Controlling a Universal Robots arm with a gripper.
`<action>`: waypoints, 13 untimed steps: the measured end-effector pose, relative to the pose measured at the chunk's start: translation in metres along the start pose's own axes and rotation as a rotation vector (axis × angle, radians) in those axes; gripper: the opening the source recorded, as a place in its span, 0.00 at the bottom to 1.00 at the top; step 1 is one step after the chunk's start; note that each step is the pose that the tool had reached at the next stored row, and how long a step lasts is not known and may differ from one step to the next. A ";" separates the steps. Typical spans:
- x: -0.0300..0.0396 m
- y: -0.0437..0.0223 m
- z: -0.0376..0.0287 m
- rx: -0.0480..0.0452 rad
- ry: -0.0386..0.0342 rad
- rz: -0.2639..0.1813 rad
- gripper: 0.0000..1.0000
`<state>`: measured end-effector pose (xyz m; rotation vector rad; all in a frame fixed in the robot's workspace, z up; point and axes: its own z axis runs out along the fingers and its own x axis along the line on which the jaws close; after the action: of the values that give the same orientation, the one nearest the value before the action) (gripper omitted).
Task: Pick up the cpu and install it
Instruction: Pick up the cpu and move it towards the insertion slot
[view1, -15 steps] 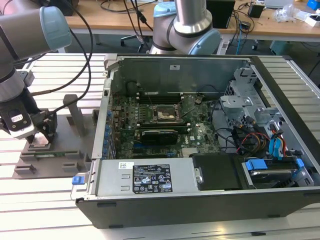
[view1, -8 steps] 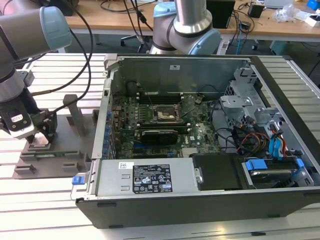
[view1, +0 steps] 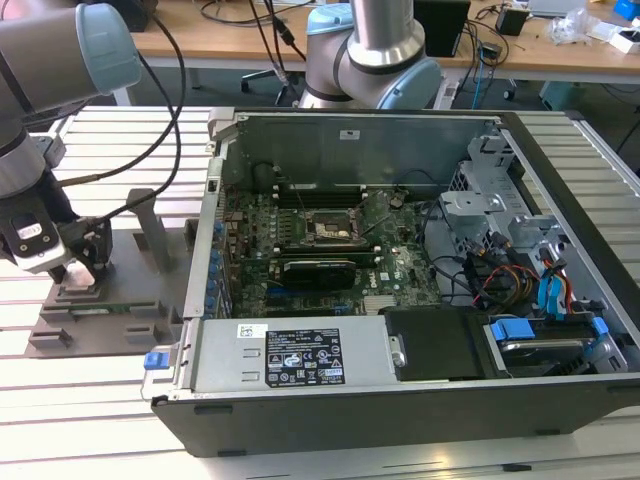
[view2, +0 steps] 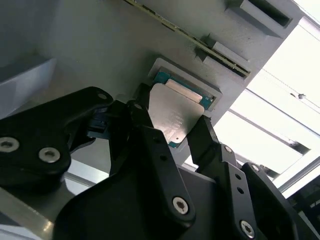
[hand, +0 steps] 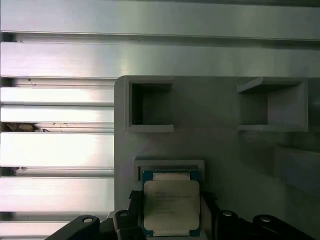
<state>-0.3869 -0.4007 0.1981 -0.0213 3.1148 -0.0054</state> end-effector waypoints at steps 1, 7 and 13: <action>-0.0001 0.0000 -0.0017 0.0000 -0.0001 0.000 0.55; -0.0003 0.0000 -0.0100 -0.0001 0.0000 0.000 0.55; -0.0010 -0.0001 -0.0379 0.0000 -0.0001 0.000 0.55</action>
<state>-0.3869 -0.4007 0.2359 -0.0213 3.1148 -0.0054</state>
